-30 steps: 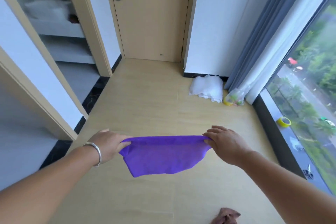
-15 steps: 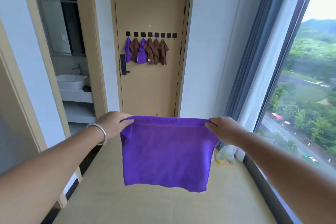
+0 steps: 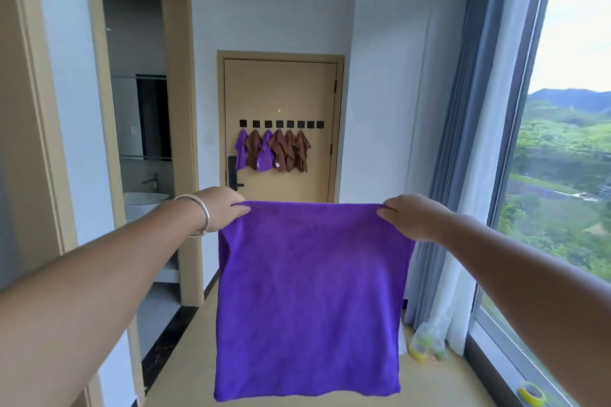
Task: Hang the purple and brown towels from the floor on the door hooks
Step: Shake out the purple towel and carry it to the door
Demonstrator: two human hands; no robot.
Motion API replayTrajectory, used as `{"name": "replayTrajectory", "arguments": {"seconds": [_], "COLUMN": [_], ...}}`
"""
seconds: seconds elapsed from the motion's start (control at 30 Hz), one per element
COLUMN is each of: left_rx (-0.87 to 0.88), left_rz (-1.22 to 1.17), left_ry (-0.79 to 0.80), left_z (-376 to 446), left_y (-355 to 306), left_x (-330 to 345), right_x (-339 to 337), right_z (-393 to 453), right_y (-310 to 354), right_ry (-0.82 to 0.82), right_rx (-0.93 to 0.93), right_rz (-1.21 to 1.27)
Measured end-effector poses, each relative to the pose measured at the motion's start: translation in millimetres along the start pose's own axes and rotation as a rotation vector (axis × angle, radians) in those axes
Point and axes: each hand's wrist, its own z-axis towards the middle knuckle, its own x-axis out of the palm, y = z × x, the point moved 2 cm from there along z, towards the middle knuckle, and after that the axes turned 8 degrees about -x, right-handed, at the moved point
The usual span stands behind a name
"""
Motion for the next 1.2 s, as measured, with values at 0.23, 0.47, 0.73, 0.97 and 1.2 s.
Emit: {"name": "replayTrajectory", "arguments": {"seconds": [0.23, 0.47, 0.73, 0.97, 1.2], "left_rx": [0.004, 0.028, -0.026, -0.068, -0.075], "left_rz": [0.064, 0.272, 0.496, 0.459, 0.476], "left_ry": [-0.114, -0.221, -0.172, -0.261, -0.124], "left_z": [22.0, 78.3, 187.0, 275.8, 367.8], "left_y": [22.0, 33.3, 15.3, -4.6, 11.8], "left_x": [22.1, 33.7, 40.9, 39.5, 98.5], "right_x": [21.9, 42.6, 63.8, 72.6, 138.2], "right_z": [29.6, 97.7, 200.5, 289.4, 357.1], "right_y": [-4.9, -23.2, -84.9, -133.7, -164.9], "right_ry": [-0.052, -0.119, -0.188, -0.239, -0.137], "right_rx": [-0.002, -0.067, -0.065, -0.073, -0.106], "right_rz": [-0.005, -0.065, -0.098, -0.093, -0.081]}}
